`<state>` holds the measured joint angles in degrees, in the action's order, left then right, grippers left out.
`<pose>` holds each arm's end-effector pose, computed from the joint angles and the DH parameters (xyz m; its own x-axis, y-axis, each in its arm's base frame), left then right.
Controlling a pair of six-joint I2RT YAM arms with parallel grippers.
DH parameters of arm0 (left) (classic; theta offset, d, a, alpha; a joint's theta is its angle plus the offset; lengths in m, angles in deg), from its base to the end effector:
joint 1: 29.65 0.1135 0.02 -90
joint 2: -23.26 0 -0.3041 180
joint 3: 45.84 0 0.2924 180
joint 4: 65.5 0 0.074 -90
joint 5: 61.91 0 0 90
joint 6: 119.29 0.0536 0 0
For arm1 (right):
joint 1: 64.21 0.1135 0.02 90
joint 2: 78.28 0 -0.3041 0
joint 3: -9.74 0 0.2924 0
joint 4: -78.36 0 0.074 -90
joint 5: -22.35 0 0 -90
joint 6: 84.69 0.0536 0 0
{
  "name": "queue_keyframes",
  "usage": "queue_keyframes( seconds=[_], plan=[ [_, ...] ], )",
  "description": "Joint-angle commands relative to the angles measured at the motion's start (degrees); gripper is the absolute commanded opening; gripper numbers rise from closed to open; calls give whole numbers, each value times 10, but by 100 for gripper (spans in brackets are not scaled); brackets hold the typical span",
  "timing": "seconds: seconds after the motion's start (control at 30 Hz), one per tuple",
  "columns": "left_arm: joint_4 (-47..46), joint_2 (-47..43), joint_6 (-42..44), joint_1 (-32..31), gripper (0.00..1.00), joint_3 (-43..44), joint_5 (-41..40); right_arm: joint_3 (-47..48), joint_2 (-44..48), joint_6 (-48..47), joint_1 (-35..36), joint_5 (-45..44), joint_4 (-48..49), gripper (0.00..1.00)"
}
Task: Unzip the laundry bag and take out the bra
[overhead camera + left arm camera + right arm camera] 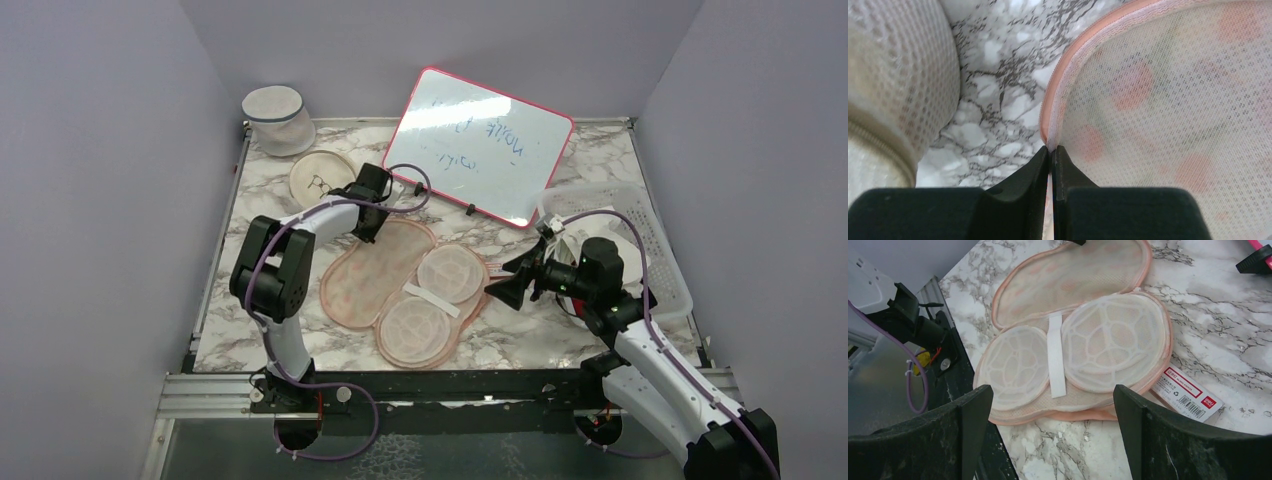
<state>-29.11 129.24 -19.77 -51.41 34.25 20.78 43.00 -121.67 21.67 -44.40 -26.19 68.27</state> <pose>0.3981 -0.1516 0.1656 -0.7591 0.4796 -0.4401 0.4444 0.8759 0.1880 0.1705 0.0991 0.2315 -0.5482 0.0269 -0.8359 -0.7130 0.5075 0.4839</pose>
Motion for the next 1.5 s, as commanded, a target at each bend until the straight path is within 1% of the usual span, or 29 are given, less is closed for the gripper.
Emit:
queue_keyframes(
  seconds=[0.0,0.07,0.17,0.27,0.3,0.37,0.43,0.6,0.73,0.87,0.97,1.0,1.13,1.33,1.47],
  plan=[
    [8,-60,-15,3,0,-11,-37,-5,17,-3,3,-15,14,89],
    [23,-80,-20,3,0,-14,-50,-6,23,-3,3,-16,13,89],
    [49,-141,-41,7,0,-17,-71,-7,25,-2,3,-14,14,89],
    [87,-197,-67,24,0,-25,-79,-7,21,-3,3,-11,17,89],
    [98,-215,-83,34,0,-31,-75,-6,19,-2,3,-11,17,89],
    [119,-252,-112,57,0,-43,-31,-6,17,-2,3,-9,18,89],
    [152,-276,-143,68,0,-46,-7,-6,16,-2,3,-9,18,89],
    [226,-330,-214,69,0,-51,-5,-7,20,-2,3,-8,18,89],
    [276,-385,-272,73,0,-58,-56,-8,23,-1,3,-8,18,89],
    [315,-445,-338,81,0,-55,-129,-8,22,-1,3,-4,20,89],
    [372,-483,-461,84,0,-53,-220,-8,21,0,3,-3,20,89],
    [384,-494,-478,85,0,-52,-239,-8,21,0,3,-3,21,89],
    [408,-526,-512,86,0,-48,-294,-8,23,0,3,-1,21,89],
    [505,-534,-597,87,0,-8,-421,-10,24,1,3,1,21,89],
    [541,-556,-641,87,0,6,-461,-9,23,1,3,1,21,89]
  ],
)
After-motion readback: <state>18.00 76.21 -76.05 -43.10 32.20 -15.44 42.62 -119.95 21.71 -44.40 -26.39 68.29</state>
